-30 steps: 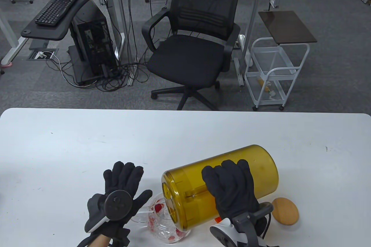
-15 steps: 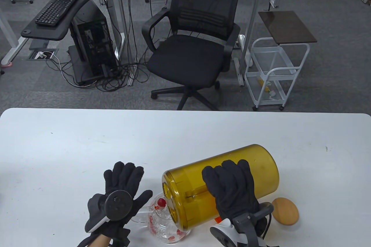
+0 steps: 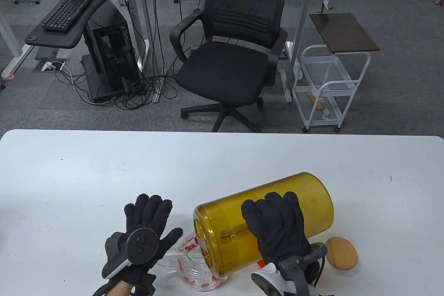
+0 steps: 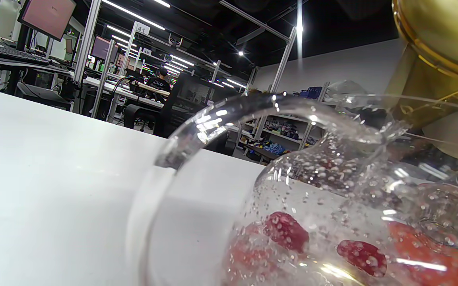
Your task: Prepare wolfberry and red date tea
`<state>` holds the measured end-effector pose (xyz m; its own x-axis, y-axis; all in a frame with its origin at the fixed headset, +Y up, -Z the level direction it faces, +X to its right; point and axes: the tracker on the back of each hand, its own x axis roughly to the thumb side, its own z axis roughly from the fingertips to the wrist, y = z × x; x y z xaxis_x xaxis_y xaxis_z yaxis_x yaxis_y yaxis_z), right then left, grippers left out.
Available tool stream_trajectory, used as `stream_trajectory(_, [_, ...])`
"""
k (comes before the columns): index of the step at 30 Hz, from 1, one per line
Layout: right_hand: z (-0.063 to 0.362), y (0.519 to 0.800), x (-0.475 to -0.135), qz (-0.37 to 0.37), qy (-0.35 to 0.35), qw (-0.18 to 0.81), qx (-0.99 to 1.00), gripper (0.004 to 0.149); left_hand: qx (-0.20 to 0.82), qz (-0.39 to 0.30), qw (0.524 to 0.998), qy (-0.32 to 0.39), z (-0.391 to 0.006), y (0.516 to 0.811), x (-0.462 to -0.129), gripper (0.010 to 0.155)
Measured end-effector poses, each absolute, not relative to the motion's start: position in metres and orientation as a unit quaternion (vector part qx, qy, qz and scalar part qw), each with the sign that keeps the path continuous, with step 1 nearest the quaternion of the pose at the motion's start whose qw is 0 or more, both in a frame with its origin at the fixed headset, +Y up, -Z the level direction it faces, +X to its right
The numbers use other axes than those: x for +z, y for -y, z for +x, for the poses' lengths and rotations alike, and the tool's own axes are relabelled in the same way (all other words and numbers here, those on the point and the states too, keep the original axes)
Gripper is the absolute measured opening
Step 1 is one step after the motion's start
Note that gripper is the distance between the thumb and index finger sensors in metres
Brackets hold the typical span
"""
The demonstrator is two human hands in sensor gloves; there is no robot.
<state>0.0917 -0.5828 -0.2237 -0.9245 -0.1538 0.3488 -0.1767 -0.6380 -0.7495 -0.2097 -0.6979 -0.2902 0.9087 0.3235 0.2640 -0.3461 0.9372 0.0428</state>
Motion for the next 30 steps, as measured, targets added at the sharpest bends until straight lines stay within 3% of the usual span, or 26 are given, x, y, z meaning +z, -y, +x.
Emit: stream_trajectory(30, [0.0907, 0.5837, -0.2223, 0.197, 0.430, 0.002, 0.881, 0.052, 0.168, 0.043, 0.977, 0.128, -0.2087, 0.6977, -0.2899, 0.079])
